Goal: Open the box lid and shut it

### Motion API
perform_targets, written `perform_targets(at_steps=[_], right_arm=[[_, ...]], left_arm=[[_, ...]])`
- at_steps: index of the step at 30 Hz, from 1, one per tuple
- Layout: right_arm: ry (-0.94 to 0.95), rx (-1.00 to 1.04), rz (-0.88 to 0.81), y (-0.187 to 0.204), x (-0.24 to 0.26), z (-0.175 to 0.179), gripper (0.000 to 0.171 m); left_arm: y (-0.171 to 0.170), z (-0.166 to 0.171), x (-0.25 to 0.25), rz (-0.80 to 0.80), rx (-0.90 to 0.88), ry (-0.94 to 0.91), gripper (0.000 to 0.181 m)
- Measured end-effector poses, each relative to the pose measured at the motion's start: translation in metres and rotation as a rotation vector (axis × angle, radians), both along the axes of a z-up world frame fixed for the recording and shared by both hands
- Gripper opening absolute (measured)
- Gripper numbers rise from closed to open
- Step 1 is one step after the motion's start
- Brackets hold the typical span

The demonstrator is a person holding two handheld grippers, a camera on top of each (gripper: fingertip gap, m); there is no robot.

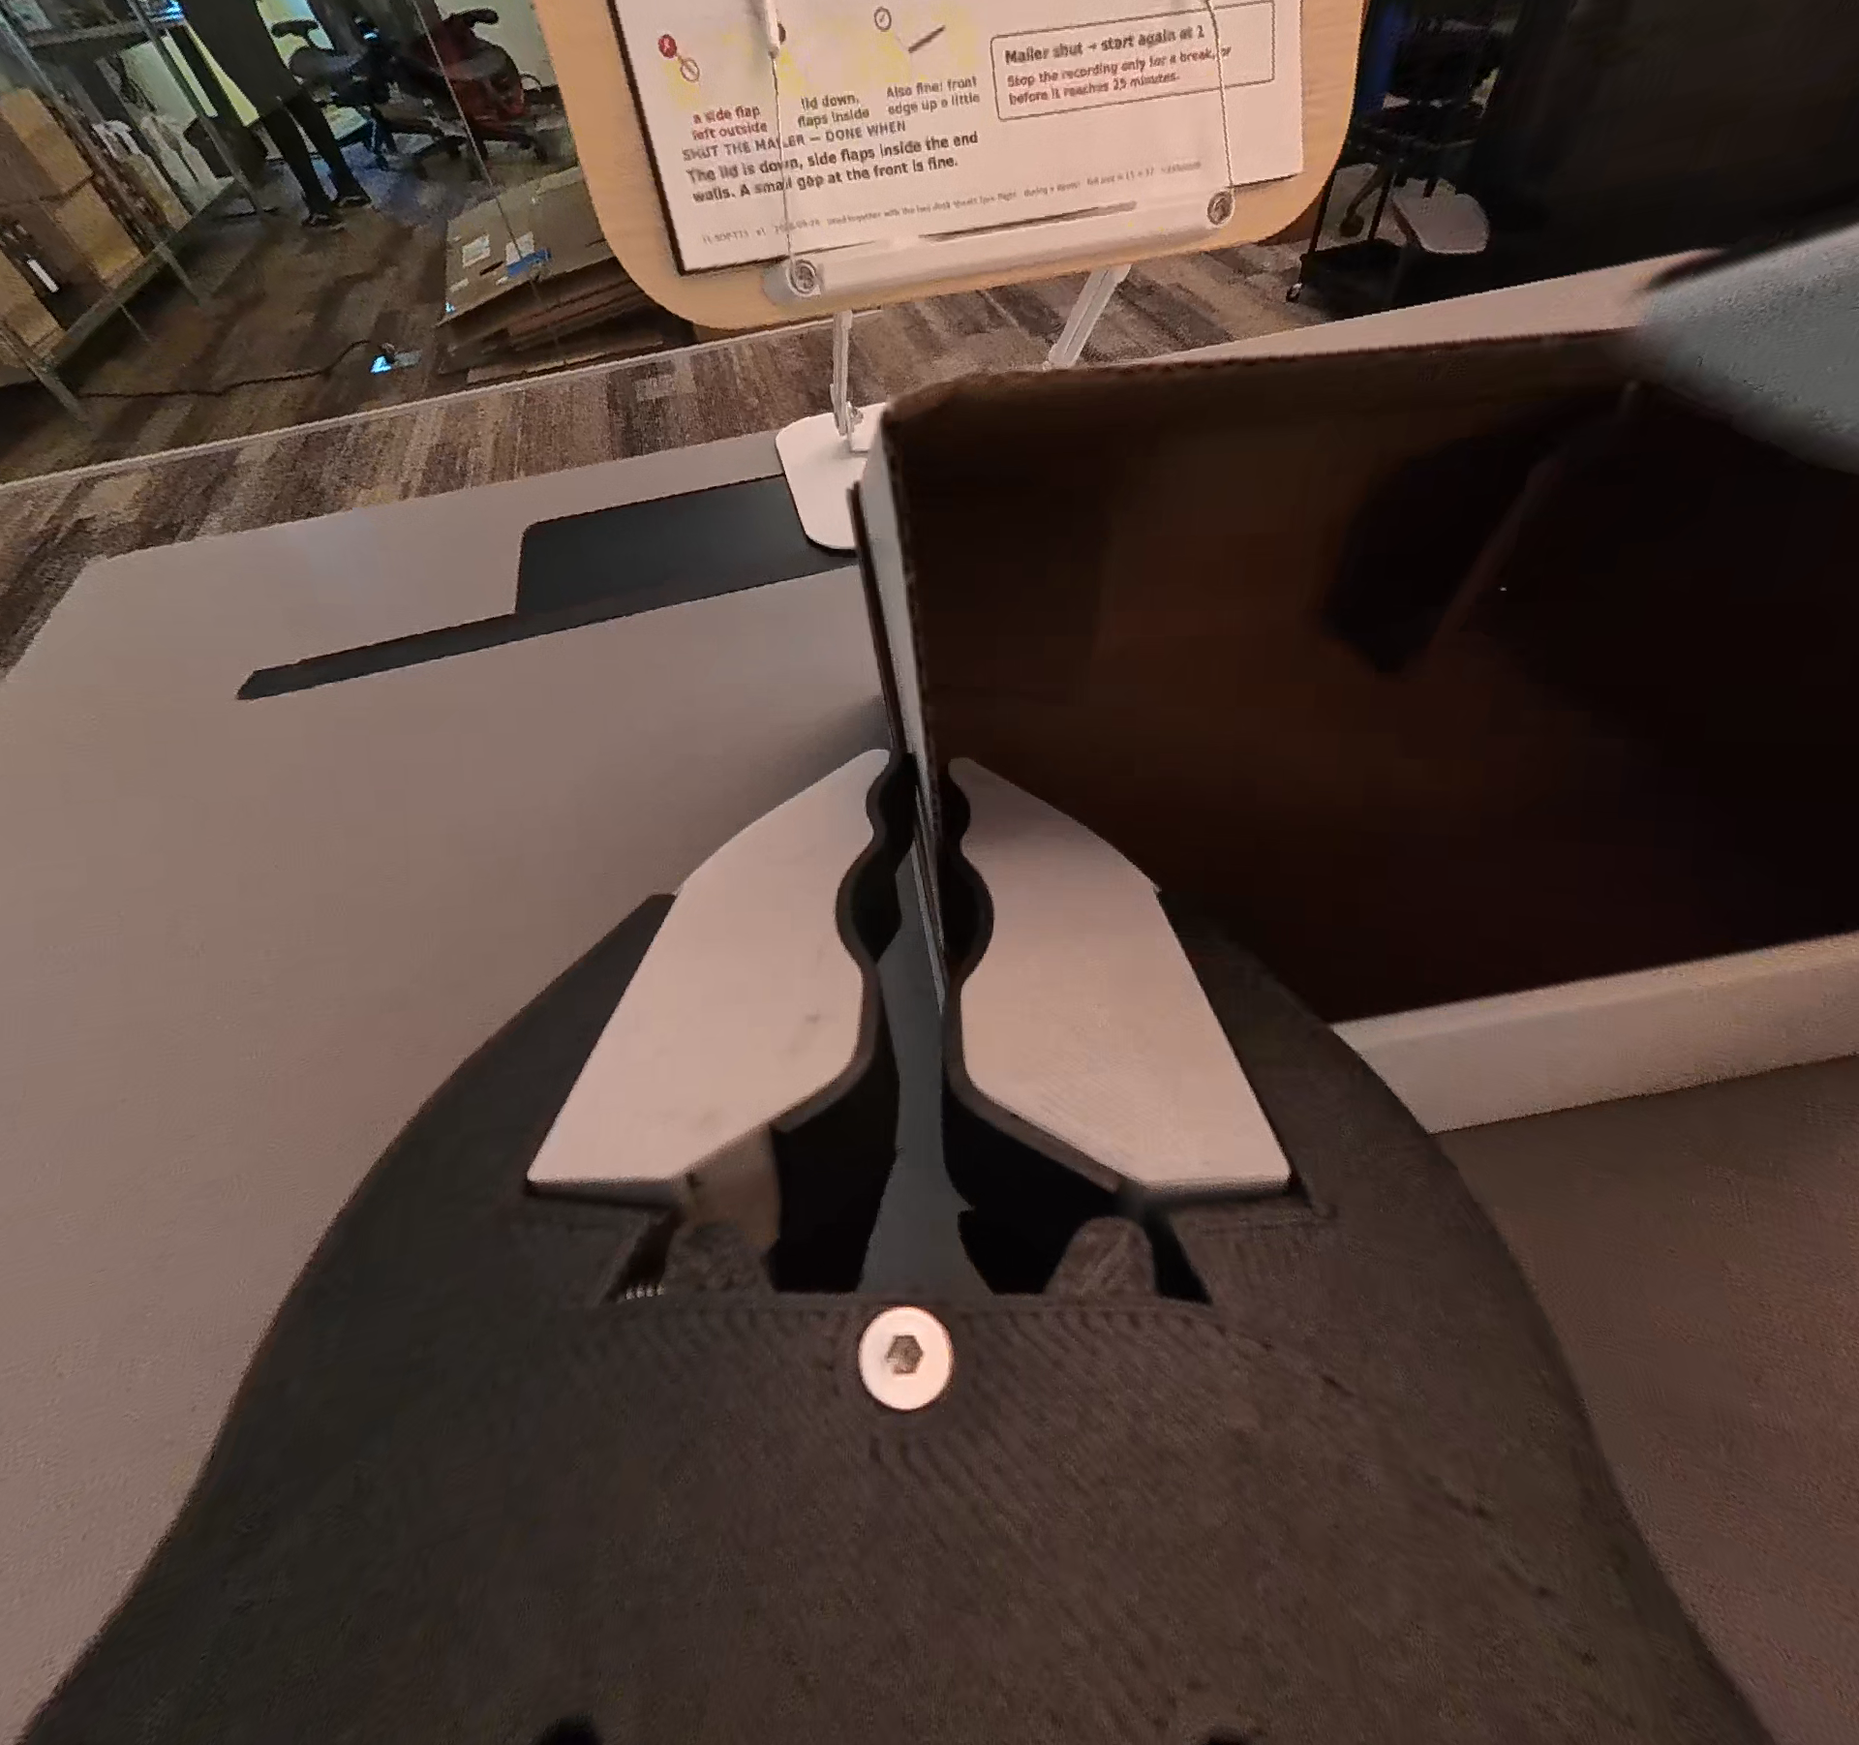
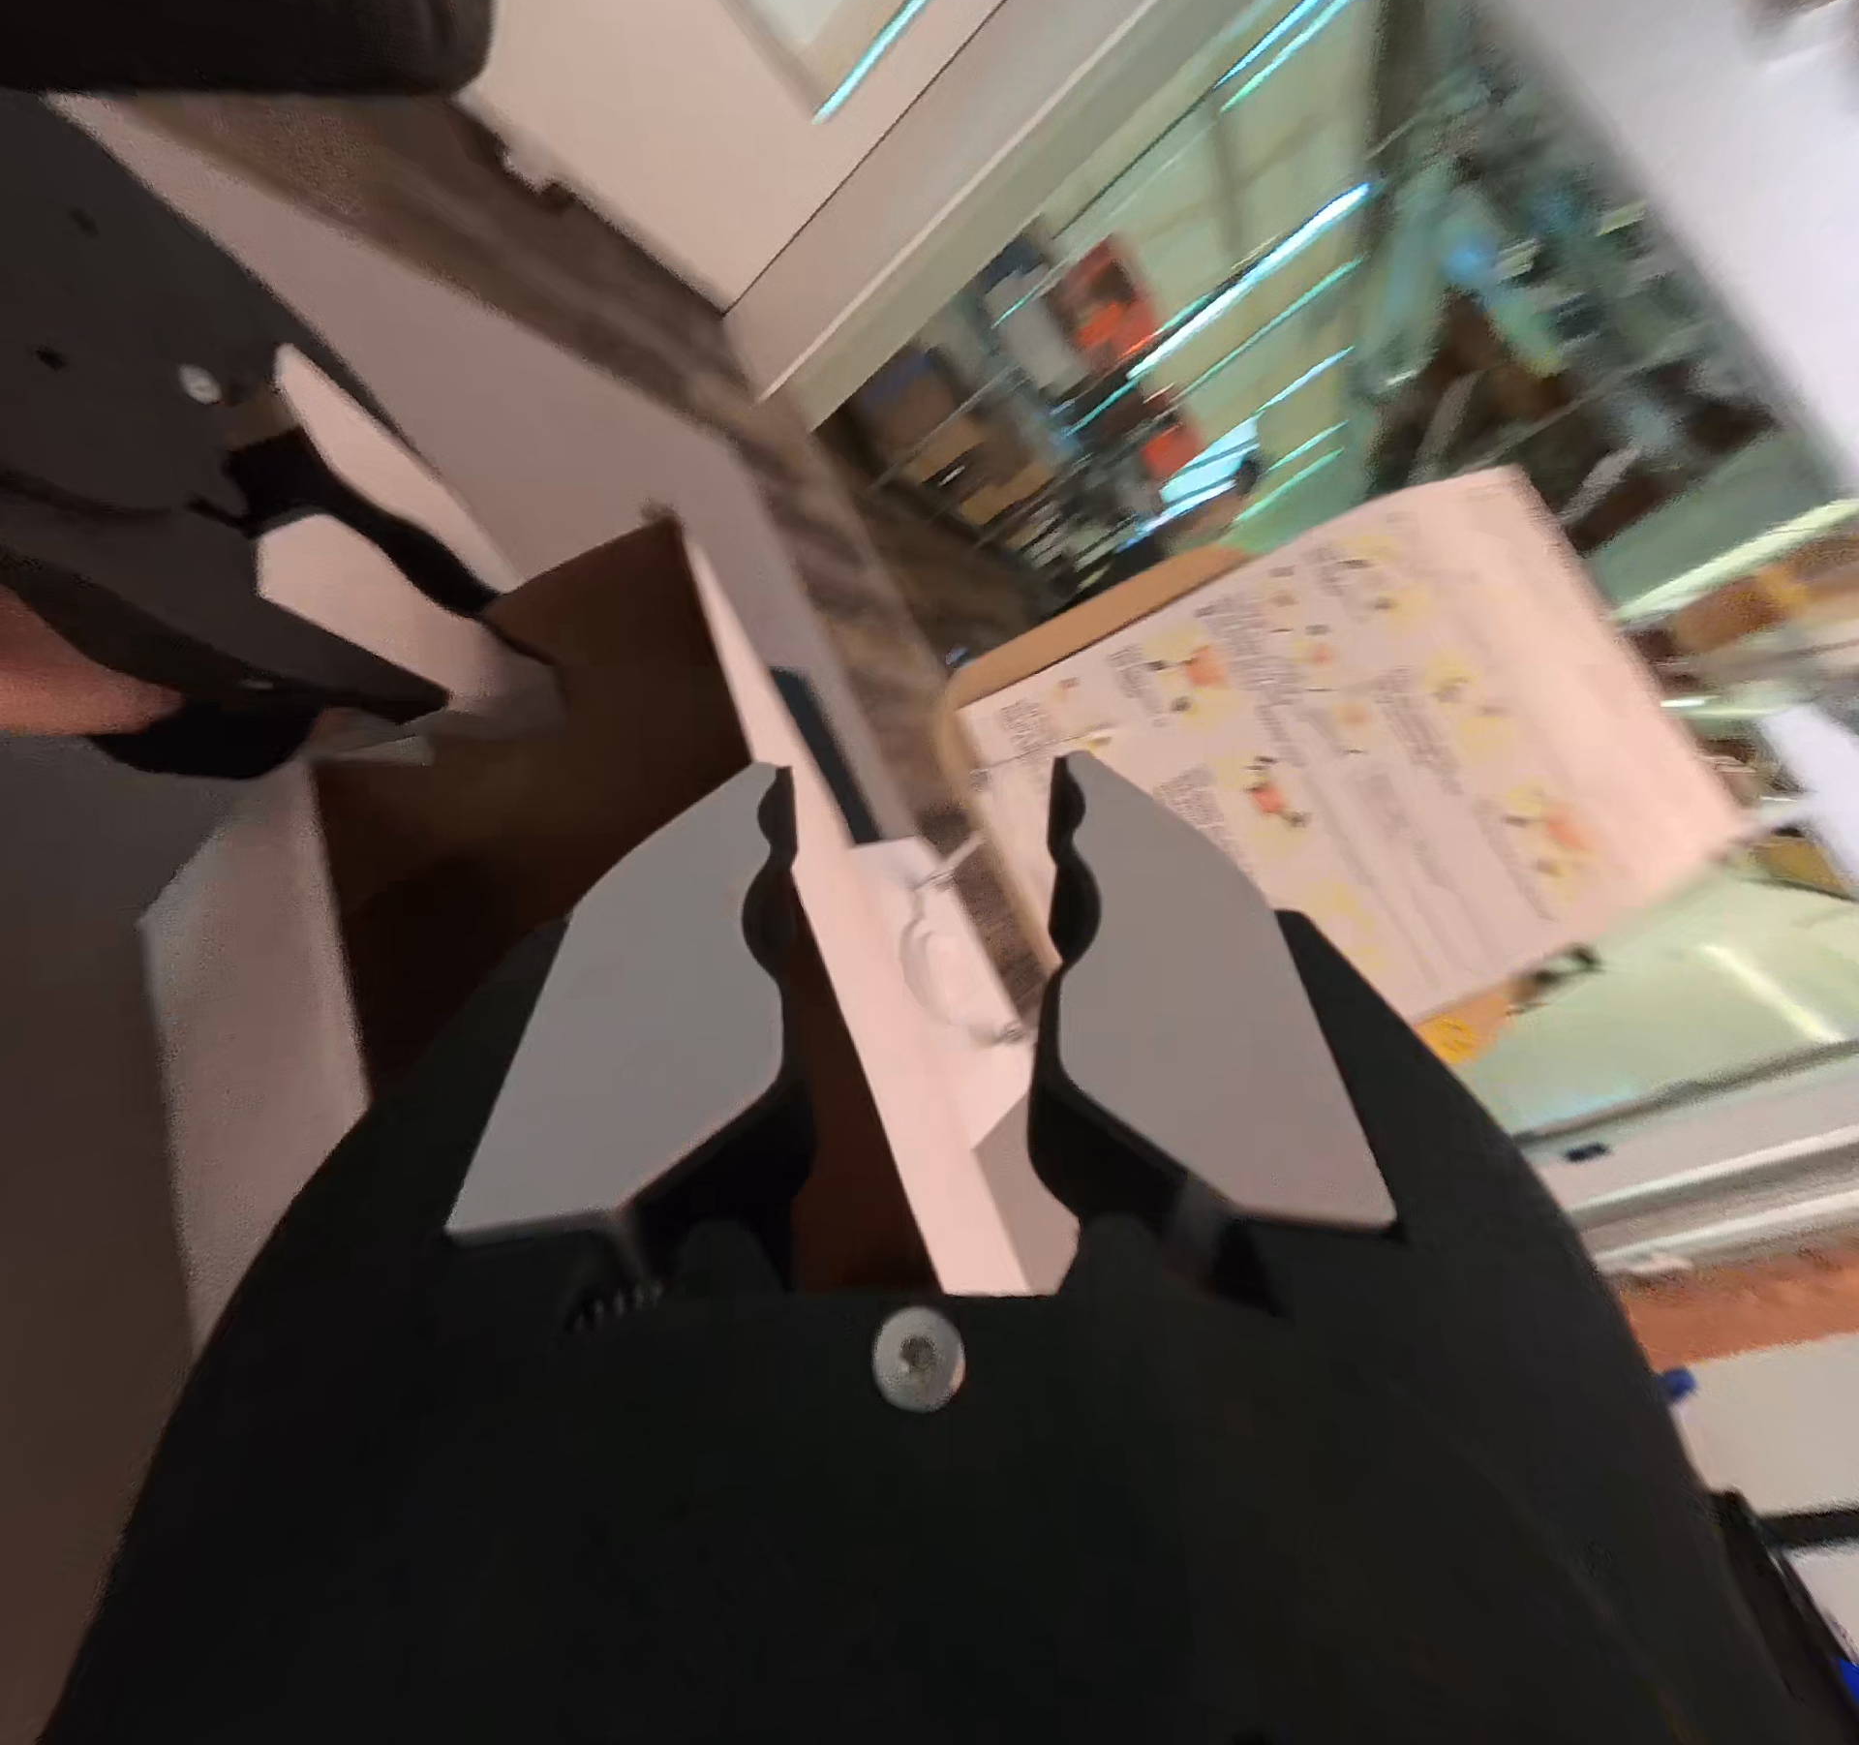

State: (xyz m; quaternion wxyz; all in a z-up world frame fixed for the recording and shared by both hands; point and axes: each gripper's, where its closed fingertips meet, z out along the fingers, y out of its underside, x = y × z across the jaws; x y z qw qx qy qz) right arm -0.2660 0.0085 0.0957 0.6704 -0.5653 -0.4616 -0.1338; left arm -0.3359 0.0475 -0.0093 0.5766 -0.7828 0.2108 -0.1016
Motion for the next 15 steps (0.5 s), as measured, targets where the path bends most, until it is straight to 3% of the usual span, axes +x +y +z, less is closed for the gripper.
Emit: perform_targets(at_steps=[3, 7, 10, 15], right_arm=[[0.111, 0.199, -0.034, -0.030, 0.038, 0.019, 0.049], [0.224, 0.298, -0.206, -0.057, 0.111, 0.024, 0.061], [0.417, 0.227, -0.343, -0.063, 0.172, 0.013, 0.071], [0.704, 0.006, -0.352, -0.053, 0.211, -0.030, 0.078]], left_arm=[[0.002, -0.001, -0.002, 0.016, 0.005, 0.027, 0.003], [0.002, -0.001, -0.001, 0.027, 0.009, 0.056, 0.002], [0.002, 0.001, -0.002, 0.031, 0.006, 0.058, 0.002], [0.001, 0.003, -0.001, 0.039, -0.002, 0.087, 0.002]])
